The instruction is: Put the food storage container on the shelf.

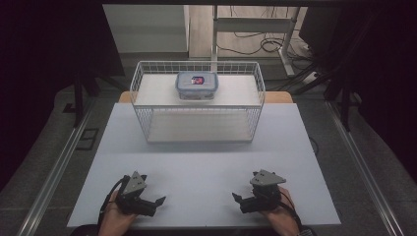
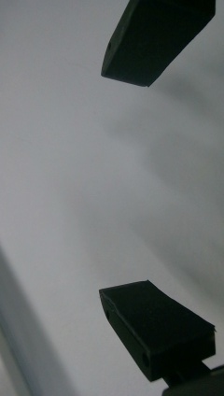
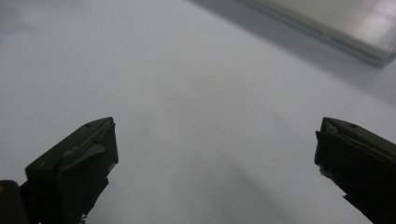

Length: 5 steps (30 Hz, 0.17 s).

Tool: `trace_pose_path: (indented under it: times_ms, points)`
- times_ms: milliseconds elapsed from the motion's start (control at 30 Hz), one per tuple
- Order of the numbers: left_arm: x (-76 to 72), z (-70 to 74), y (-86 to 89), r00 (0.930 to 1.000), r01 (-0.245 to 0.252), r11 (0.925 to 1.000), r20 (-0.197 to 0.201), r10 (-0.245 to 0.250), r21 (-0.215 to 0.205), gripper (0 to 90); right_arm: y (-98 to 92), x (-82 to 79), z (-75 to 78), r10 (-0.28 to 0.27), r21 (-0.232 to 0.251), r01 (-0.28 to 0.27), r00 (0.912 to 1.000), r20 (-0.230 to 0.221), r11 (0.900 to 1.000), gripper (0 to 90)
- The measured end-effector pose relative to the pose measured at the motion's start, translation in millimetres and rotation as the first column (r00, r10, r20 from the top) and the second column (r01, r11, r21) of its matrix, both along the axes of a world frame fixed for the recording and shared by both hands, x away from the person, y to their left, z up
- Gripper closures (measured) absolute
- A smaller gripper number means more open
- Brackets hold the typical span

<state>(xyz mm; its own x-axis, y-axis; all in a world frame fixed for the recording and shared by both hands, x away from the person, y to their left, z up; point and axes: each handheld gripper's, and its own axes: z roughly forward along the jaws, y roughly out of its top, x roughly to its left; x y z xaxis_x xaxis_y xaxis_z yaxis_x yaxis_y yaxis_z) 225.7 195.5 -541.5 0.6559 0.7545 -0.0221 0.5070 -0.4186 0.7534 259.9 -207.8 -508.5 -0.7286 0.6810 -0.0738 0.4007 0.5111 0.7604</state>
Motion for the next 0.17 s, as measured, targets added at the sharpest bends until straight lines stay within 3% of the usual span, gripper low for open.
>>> trace_pose_path:
  times_ms: [167]
  points:
    - [-0.1, 0.2, -1.3, 1.0000, 0.001, 1.0000, 0.006, -0.001, 0.005, 0.0, 0.4, 3.0, -6.3, -0.011, -0.034, 0.011, 0.9996, -0.026, 0.999, 0.0]
